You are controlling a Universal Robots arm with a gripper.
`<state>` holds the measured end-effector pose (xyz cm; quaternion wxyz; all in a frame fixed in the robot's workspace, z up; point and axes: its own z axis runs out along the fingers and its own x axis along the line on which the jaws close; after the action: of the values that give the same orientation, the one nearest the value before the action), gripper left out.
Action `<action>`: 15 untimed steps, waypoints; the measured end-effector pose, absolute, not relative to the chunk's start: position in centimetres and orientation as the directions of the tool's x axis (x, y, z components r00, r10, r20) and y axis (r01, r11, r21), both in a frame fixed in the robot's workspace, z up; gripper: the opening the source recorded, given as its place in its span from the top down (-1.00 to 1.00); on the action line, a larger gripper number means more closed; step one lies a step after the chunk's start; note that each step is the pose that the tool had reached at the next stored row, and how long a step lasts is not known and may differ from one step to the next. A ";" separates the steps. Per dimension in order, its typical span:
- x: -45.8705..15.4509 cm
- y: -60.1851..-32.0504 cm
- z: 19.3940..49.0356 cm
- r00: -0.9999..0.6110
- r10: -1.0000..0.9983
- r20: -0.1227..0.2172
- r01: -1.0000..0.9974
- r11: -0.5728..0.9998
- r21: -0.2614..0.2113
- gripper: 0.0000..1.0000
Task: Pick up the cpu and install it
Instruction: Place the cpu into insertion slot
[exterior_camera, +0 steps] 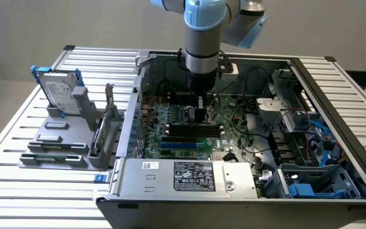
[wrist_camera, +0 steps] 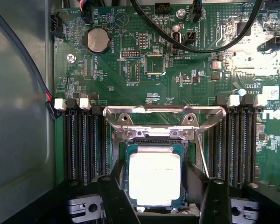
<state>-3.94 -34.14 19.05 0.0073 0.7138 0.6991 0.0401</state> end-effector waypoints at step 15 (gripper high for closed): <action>-4.0 -34.0 19.1 0.019 0.999 0.028 0.998 -0.021 0.066 -0.22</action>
<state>-4.01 -34.01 19.14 0.0138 0.7137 0.6995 0.0333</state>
